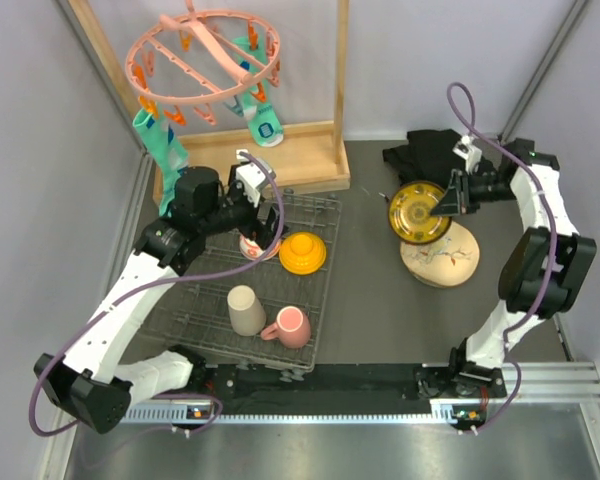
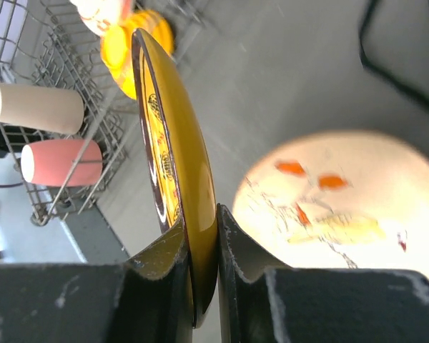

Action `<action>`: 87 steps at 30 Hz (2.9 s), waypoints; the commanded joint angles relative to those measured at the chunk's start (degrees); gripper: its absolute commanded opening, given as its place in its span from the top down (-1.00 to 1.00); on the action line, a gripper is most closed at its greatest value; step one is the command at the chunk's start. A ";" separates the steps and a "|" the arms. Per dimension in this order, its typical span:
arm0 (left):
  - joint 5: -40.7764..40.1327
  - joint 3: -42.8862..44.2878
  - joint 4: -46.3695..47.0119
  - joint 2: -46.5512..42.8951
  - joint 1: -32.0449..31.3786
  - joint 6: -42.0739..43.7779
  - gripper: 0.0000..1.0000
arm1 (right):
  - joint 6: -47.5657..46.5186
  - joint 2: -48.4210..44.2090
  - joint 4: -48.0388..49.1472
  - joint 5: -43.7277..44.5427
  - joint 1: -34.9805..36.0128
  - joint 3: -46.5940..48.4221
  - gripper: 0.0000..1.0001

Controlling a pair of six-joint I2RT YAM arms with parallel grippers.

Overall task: Unload the mixed dishes from the dish rack
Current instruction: Place the plate at the center of the board.

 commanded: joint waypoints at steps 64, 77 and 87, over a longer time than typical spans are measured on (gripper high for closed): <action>-5.09 -2.86 -3.17 1.09 -0.26 6.59 -0.98 | -8.56 13.30 3.90 13.69 -14.09 -3.17 -0.32; -13.15 -2.59 -2.56 2.06 -0.26 6.24 -0.97 | -7.51 11.02 5.66 15.98 -13.57 -4.66 -0.32; -28.64 -0.31 -2.02 6.63 -0.26 5.97 -0.97 | -4.61 1.19 7.42 17.56 -10.23 -3.26 -0.40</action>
